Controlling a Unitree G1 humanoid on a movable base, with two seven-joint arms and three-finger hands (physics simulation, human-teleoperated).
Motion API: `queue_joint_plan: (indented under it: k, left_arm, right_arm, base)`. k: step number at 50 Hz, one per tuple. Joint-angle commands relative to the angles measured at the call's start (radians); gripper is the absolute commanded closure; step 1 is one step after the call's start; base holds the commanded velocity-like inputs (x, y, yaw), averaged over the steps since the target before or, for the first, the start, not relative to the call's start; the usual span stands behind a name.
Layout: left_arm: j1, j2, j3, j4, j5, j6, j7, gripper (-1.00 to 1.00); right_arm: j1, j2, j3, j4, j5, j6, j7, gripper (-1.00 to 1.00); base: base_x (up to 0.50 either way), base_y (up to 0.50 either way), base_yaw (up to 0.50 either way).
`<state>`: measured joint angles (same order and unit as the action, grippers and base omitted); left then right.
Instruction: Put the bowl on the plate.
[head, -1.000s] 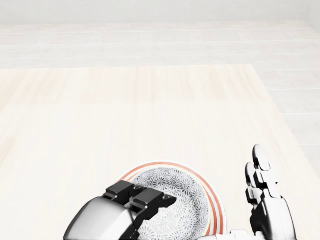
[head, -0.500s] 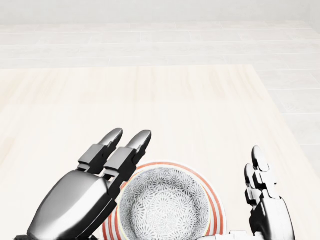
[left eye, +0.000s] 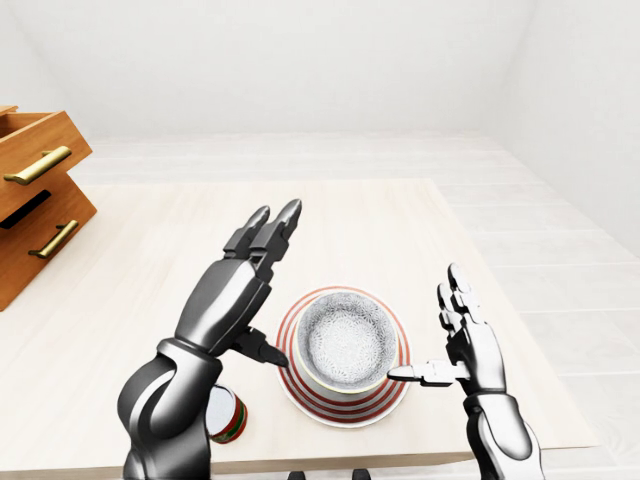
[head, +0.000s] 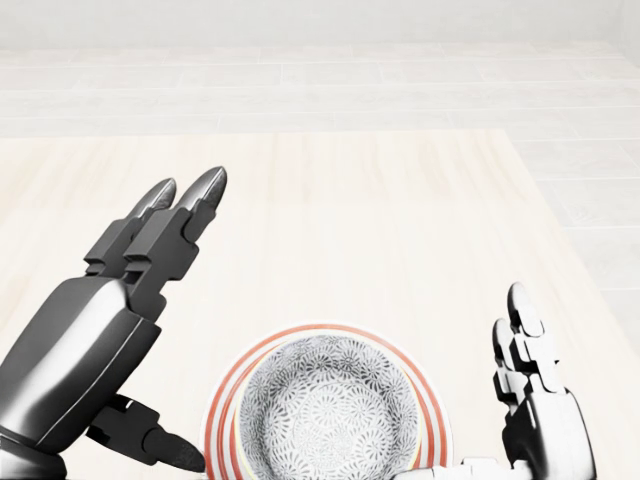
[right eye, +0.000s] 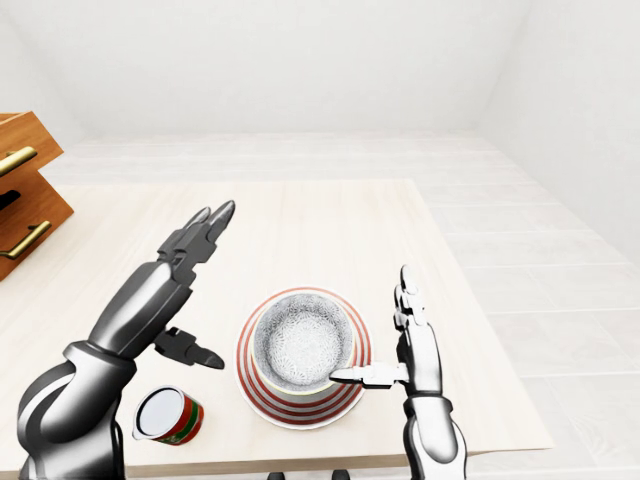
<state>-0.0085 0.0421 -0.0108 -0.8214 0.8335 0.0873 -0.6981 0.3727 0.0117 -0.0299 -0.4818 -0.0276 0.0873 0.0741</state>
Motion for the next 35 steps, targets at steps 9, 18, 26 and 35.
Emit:
queue_joint_plan:
  k: [9,18,26,35]
  left_arm:
    - [-0.122,0.034,0.112,-0.019,-0.15,0.0,0.0,-1.0]
    - [-0.166,0.051,0.15,-0.07,-0.222,0.0,0.0,-1.0]
    - [-0.211,0.089,0.186,-0.123,-0.296,0.0,0.0,-1.0]
    - [-0.198,0.148,0.261,-0.11,-0.389,0.0,0.0,-1.0]
  right_arm:
    - [0.005,0.003,-0.004,-0.029,-0.006,0.0,0.008,-1.0]
    - [0.004,0.004,-0.003,-0.034,-0.009,0.0,0.008,-1.0]
    - [0.008,0.004,-0.003,-0.036,-0.01,0.0,0.008,-1.0]
    - [0.008,0.005,0.0,-0.024,-0.01,0.0,0.007,-1.0]
  base:
    - [0.0,0.0,0.0]
    - [0.0,0.0,0.0]
    - [0.0,0.0,0.0]
    - [0.0,0.0,0.0]
